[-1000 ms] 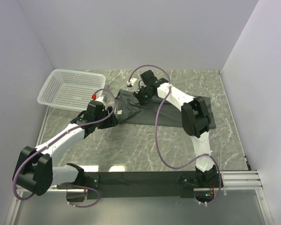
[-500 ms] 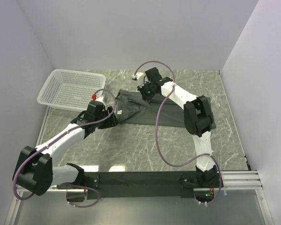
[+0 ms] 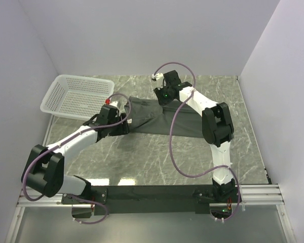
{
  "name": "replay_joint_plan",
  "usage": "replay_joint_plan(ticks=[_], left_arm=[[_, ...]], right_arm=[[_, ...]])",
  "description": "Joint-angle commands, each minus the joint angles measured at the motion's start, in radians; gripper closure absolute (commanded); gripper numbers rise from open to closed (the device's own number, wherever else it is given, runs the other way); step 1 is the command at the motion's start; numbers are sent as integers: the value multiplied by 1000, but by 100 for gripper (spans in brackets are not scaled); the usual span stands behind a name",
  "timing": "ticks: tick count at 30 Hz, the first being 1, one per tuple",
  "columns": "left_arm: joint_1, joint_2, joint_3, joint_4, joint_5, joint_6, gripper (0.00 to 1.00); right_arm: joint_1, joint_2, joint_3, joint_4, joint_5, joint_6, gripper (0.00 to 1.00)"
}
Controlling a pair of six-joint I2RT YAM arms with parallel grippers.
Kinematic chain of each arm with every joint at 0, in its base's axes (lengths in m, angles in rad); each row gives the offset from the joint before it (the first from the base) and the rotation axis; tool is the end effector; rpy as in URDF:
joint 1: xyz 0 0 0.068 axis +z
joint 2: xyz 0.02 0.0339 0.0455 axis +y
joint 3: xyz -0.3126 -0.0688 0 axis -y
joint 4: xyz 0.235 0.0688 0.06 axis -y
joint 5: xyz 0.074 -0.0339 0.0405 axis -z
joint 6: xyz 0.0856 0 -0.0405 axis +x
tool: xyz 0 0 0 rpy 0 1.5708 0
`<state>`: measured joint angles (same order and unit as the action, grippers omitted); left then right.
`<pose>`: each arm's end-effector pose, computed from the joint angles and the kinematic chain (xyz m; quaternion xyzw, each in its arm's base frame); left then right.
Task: Fold and stack the t-shirts
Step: Fold the tshirt
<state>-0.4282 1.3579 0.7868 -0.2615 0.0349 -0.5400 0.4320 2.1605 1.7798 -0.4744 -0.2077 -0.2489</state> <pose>0.2639 -0.1237 0.2245 -0.0458 0.9314 -0.1823 0.3117 0.4810 0.2412 0.2226 -0.3453 0.8660 0.1285 0.3380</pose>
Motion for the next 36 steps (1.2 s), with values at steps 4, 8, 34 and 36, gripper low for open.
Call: replay_joint_plan(ticks=[4,8,34,36], left_arm=[[-58,61,126,-59,-73,133,37],[-69,135,186,-107,-118,196,40],[-112,458,476,-263,-196,290,68],[-110,457,474,-265,-187,284,60]], right_arm=[[-30,-123,-6,-6,-82,-19,55],[-74,-211,-86,-64,-298,-104,55],[-364,-694,-600,-162,-521,-280,55],[-380,-712,-611,-165,-524,-283,55]])
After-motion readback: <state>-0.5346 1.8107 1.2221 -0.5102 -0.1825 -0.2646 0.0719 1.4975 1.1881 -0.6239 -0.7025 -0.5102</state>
